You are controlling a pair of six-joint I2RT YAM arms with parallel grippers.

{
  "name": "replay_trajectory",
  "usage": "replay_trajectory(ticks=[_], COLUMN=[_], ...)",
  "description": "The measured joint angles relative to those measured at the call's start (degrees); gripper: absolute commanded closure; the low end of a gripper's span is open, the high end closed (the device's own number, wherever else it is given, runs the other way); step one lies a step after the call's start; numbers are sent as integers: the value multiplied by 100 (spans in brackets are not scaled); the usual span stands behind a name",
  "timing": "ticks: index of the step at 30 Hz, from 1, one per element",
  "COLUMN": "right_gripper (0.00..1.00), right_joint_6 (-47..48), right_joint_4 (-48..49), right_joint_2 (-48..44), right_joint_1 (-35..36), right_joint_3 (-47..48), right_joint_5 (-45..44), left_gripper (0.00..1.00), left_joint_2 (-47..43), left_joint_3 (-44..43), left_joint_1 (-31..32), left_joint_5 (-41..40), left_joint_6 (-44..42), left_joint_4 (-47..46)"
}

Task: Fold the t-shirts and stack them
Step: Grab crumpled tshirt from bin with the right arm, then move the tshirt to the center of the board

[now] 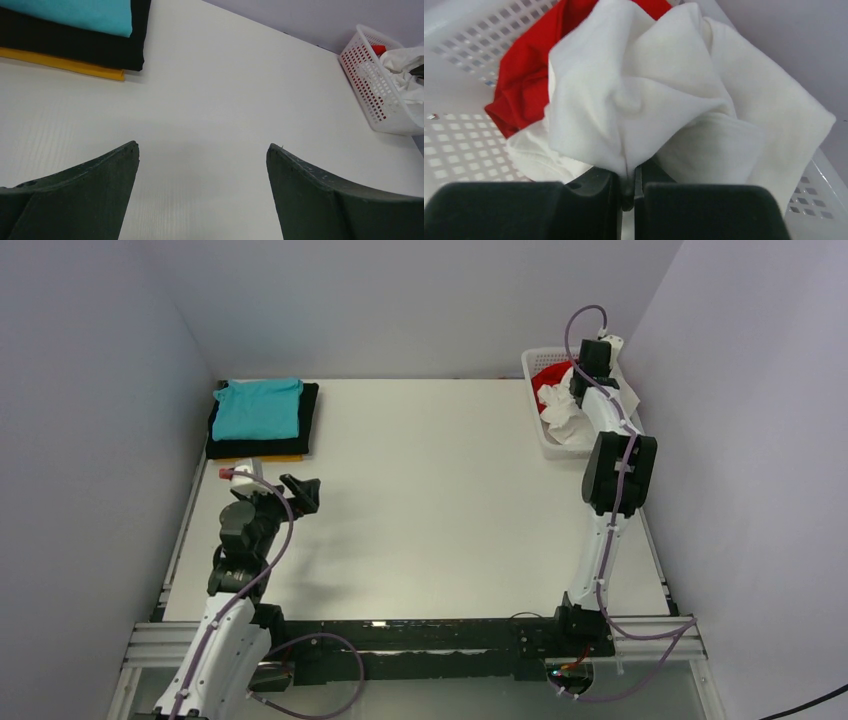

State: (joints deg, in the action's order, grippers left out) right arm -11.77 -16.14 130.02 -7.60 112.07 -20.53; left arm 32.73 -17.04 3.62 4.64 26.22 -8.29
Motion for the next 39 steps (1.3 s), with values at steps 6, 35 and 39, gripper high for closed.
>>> replay_trajectory(ticks=[6,35,39], right_gripper=[100,38,2], right_joint_6=[57,127,122], right_joint_4=[162,693,654], right_joint_2=[-713,-4760,-4763], right_joint_1=[20,2962,2874], right_joint_3=[-284,-2756,-4472], right_joint_5=[328,3755,2463], left_gripper=[1,0,1], left_joint_2=[-199,-492,-328], left_joint_3=[0,-2,-33], left_joint_1=[0,0,0], left_joint_5=[-2,-308,-518], left_joint_6=[2,153,243], left_joint_4=[4,621,745])
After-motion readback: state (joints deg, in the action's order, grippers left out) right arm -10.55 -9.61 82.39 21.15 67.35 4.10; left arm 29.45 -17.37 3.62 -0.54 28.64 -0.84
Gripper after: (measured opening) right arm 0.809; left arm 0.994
